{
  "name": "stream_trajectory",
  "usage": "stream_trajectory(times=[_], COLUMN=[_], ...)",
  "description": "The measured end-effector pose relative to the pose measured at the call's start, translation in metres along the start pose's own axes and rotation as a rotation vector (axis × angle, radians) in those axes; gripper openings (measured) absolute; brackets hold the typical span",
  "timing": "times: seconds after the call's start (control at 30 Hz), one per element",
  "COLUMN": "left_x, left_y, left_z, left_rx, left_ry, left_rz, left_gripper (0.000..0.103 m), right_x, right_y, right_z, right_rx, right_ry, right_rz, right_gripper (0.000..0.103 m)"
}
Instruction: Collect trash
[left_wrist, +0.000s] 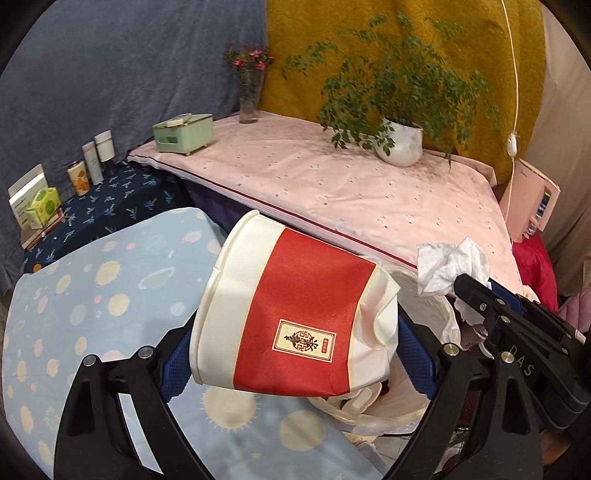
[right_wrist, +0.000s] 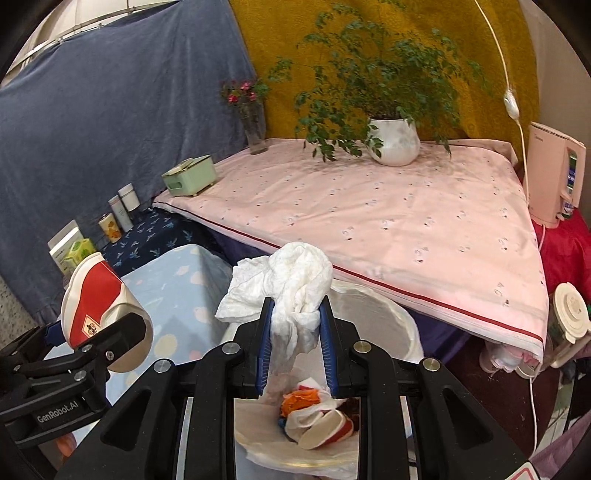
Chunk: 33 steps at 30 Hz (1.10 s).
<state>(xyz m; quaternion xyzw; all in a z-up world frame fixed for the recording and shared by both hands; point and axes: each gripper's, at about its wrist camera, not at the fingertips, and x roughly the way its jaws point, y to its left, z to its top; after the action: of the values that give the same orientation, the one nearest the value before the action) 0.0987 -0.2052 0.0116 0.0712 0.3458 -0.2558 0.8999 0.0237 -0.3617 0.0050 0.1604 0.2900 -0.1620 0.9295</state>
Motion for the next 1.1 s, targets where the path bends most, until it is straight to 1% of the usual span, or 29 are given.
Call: stream_trajectory(times=[0.4, 0.57, 0.8, 0.97, 1.1], left_x=[0.038, 0.054, 0.064, 0.063, 0.06], left_y=[-0.03, -0.035, -0.02, -0.005, 0.01], left_z=[-0.019, -0.026, -0.035, -0.04, -0.045], left_rx=[0.05, 0.055, 0.01, -0.016, -0.049], left_ry=[0.081, 0.095, 0.115, 0.119, 0.12], left_rz=[-0.038, -0.039, -0.013, 0.008, 0.028], left_gripper=[0.088, 0.089, 0.09, 0.09, 0.09], right_x=[0.016, 0.024, 0.035, 0.043, 0.049], right_y=[-0.034, -0.04, -0.039, -0.028, -0.017], right_z=[-0.013, -0.015, -0.017, -0.021, -0.023], right_rx=[0.043, 0.045, 0.038, 0.028, 0.009], right_ry=[0.039, 0.052, 0.077, 0.093, 0.11], right_rz=[-0.029, -0.033, -0.027, -0.021, -0.01], right_gripper=[0.022, 0.022, 0.023, 0.026, 0.032])
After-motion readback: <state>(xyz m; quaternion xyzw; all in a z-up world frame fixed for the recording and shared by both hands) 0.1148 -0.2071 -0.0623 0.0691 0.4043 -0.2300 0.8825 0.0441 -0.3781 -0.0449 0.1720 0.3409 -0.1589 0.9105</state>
